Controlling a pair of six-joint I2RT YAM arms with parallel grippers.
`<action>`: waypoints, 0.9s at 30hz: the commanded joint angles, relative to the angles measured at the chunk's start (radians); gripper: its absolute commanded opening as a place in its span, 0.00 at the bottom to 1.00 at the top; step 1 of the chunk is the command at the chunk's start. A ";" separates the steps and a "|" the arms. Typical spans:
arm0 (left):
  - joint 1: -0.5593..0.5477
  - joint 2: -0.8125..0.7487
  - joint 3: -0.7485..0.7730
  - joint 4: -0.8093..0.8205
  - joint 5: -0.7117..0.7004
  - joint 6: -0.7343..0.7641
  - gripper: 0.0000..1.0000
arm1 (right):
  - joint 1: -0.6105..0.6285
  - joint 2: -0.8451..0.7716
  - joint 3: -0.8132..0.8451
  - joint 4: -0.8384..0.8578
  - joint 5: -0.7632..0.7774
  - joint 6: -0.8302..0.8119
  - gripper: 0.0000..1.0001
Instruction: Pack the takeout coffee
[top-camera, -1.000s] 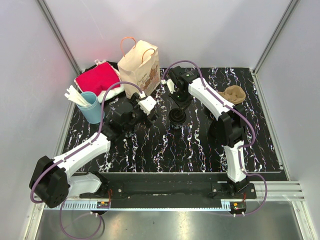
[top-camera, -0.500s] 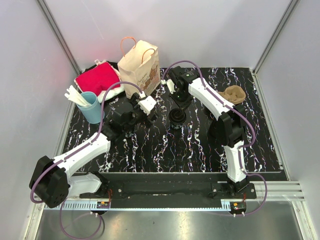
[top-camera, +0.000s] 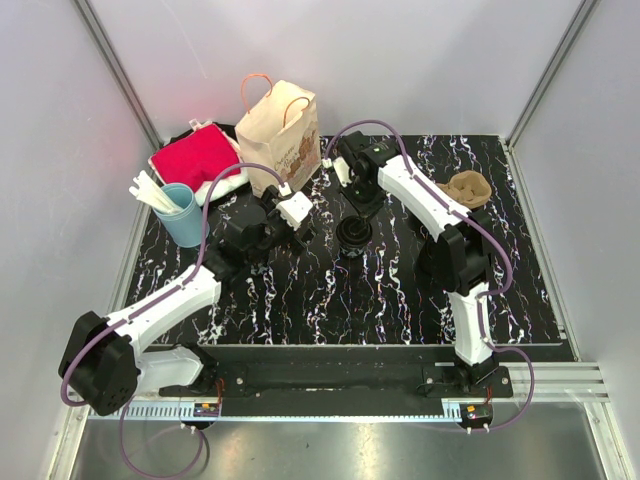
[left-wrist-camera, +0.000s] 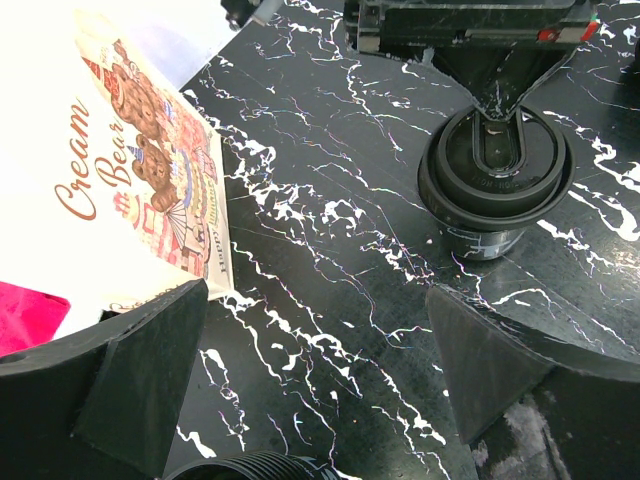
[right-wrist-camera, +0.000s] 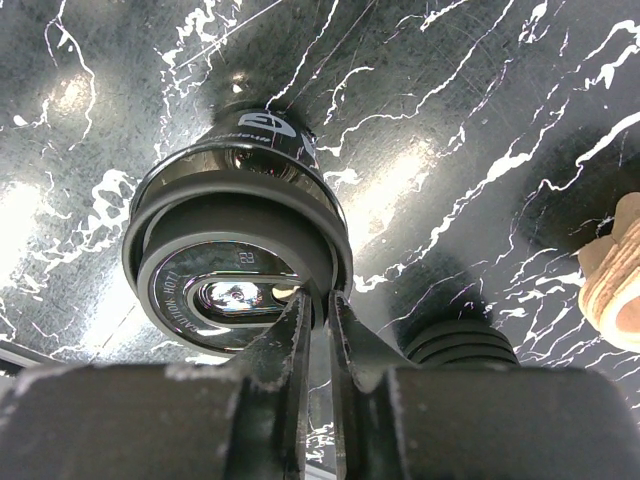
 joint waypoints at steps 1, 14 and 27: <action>-0.004 0.009 -0.005 0.077 0.006 -0.016 0.99 | 0.010 -0.080 0.014 -0.008 -0.005 -0.014 0.16; -0.004 0.012 -0.002 0.074 0.008 -0.017 0.99 | 0.011 -0.033 0.032 -0.007 0.001 -0.009 0.17; -0.003 0.013 -0.004 0.077 0.008 -0.017 0.99 | 0.010 0.010 0.065 -0.012 -0.003 -0.008 0.17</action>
